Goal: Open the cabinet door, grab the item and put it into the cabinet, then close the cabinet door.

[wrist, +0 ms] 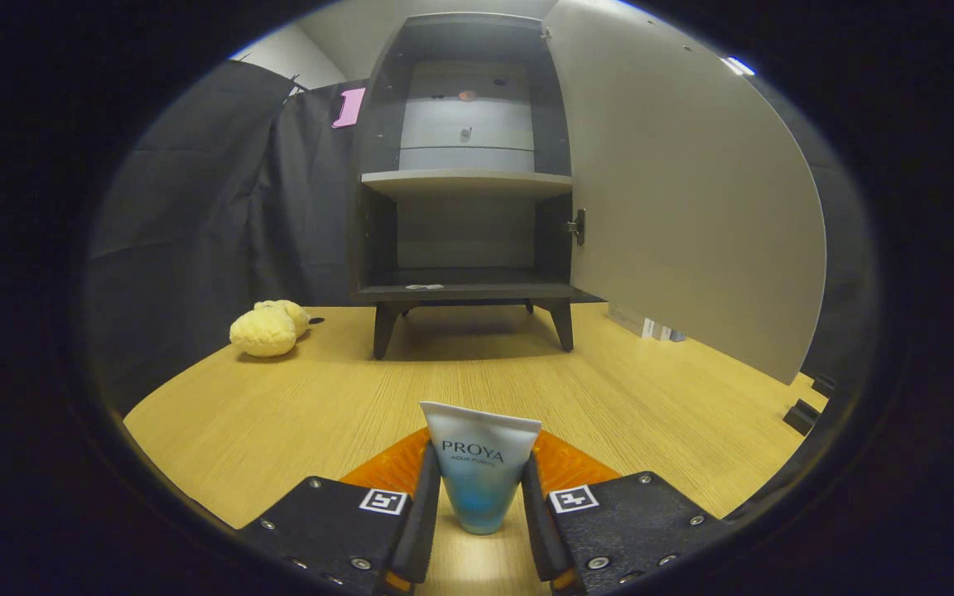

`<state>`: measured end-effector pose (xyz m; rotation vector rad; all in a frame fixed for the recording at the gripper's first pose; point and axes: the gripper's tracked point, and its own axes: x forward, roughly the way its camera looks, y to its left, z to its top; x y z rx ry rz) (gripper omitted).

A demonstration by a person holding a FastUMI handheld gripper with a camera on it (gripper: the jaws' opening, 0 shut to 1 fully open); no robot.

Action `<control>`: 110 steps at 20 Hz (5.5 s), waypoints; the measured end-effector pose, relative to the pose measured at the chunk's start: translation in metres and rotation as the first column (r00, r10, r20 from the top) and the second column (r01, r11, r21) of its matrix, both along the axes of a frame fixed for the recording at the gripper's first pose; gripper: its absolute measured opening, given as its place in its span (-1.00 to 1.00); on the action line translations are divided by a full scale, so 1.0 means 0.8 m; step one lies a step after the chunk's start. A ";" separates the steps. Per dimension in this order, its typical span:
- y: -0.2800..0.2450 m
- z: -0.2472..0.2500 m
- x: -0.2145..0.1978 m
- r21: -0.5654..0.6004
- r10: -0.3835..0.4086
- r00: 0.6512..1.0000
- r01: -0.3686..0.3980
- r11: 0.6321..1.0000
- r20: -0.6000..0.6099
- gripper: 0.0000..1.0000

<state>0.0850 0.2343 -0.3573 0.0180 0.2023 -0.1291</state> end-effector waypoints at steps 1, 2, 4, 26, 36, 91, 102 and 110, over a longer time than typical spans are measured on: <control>-0.004 0.017 0.003 0.006 0.000 1.000 0.000 1.000 0.013 -0.04; -0.008 0.032 0.007 0.010 -0.001 1.000 0.000 1.000 0.024 -0.04; -0.015 0.065 0.014 0.020 -0.003 0.999 0.002 1.000 0.043 -0.05; -0.021 0.464 0.289 -0.074 0.148 0.975 -0.137 0.988 0.164 -0.05; -0.012 0.459 0.452 -0.128 0.163 0.975 -0.144 0.981 0.151 -0.04; -0.092 0.427 -0.141 0.089 0.301 0.946 -0.312 0.946 0.121 0.88; -0.367 0.414 -0.189 0.087 -0.006 0.993 -0.005 0.996 0.121 0.89; -0.368 0.418 -0.094 0.081 0.106 0.988 -0.116 0.990 0.112 0.91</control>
